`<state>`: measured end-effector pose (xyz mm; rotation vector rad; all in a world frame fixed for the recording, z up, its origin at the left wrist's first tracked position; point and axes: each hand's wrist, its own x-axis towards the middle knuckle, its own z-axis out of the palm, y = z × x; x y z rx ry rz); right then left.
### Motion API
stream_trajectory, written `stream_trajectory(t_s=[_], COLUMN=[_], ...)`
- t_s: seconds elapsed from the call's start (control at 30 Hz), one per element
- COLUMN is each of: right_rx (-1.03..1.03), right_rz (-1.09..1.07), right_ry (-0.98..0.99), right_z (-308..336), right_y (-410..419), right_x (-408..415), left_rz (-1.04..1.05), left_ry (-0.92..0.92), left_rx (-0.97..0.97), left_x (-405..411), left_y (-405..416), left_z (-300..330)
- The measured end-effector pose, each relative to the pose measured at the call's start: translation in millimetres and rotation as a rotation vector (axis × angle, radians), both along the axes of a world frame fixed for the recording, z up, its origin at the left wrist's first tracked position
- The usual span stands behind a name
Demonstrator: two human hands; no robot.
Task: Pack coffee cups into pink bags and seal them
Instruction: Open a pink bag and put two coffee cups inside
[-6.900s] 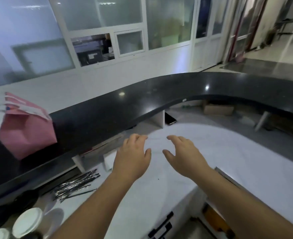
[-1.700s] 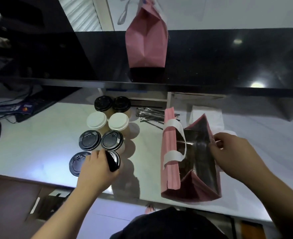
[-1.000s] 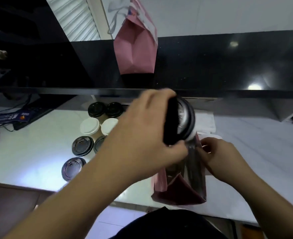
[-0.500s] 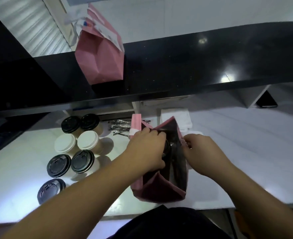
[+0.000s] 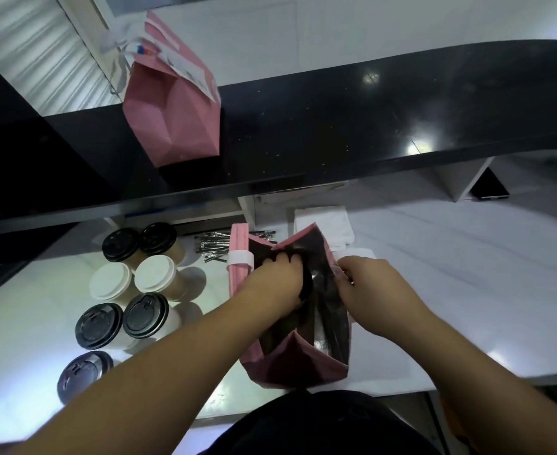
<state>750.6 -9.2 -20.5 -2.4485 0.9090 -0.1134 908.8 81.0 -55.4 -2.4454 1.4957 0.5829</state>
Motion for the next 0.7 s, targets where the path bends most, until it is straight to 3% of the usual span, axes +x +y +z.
stream_trajectory(t_s=[0.23, 0.5, 0.6, 0.7], right_rx=[-0.002, -0.008, -0.011, -0.032], right_rz=[-0.02, -0.04, -0.046, -0.033], right_ry=[0.02, 0.026, 0.023, 0.02], right_z=[-3, -1, 1, 2], right_y=[4, 8, 8, 6], right_x=[2, 3, 4, 4], left_rz=[0.133, 0.097, -0.031, -0.071], left_ry=[0.017, 0.116, 0.139, 0.163], left_rx=[0.023, 0.063, -0.179, -0.597], left_x=[-5, -4, -11, -8], left_y=[-4, -13, -7, 18], left_z=[-22, -1, 32, 70])
